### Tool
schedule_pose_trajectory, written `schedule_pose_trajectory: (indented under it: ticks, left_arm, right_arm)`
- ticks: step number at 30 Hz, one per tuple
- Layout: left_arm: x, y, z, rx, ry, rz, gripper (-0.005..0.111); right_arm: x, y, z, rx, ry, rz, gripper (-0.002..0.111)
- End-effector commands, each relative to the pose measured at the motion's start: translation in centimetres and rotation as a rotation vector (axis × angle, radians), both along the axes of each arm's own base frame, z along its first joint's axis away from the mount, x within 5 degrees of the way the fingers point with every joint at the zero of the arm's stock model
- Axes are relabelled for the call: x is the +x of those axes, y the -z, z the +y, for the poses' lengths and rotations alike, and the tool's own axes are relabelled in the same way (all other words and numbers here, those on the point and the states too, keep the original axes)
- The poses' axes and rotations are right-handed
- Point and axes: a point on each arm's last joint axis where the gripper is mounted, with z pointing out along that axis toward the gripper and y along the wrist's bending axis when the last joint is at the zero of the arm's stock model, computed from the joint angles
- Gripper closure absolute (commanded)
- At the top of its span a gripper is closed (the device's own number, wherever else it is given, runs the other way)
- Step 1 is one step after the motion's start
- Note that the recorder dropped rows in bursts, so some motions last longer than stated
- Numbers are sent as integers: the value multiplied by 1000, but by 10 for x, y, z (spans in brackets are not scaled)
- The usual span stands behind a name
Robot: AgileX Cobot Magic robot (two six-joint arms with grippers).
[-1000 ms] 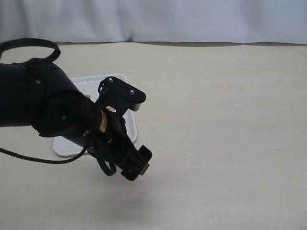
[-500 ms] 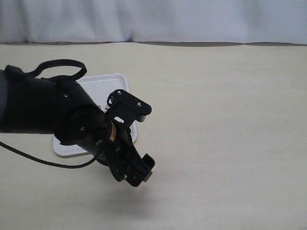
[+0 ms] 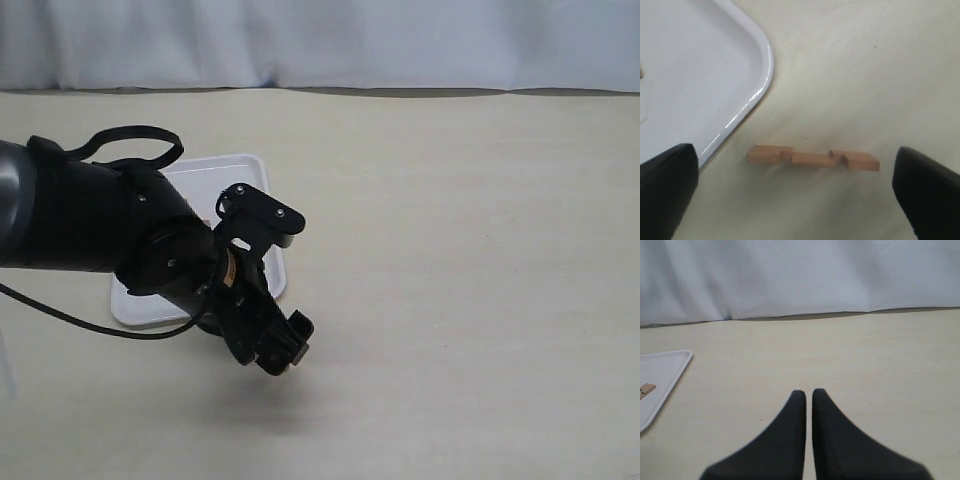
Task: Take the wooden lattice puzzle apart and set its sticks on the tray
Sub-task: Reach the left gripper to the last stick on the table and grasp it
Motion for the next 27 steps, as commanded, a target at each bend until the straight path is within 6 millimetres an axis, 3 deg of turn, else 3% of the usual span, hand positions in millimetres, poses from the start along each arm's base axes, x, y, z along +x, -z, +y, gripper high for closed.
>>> schedule_pose_trajectory:
  ticks: [1, 8, 16, 23, 25, 27]
  left_arm:
    - [1, 0, -1, -16, -14, -2, 8]
    - [1, 0, -2, -27, -26, 8, 8]
    - [0, 20, -2, 21, -26, 52, 8]
    - [2, 19, -4, -3, -24, 33, 9]
    - [3, 19, -4, -5, -18, 25, 14]
    - [3, 19, -5, -11, -17, 20, 26]
  right_arm:
    - [0, 0, 0, -1, -1, -6, 104]
    - [0, 0, 0, -1, -1, -6, 104]
    - [0, 0, 0, -1, -1, -6, 104]
    - [0, 0, 0, -1, -1, -6, 104]
    - [0, 0, 0, -1, -1, -6, 104]
    - [0, 0, 0, -1, -1, -6, 104]
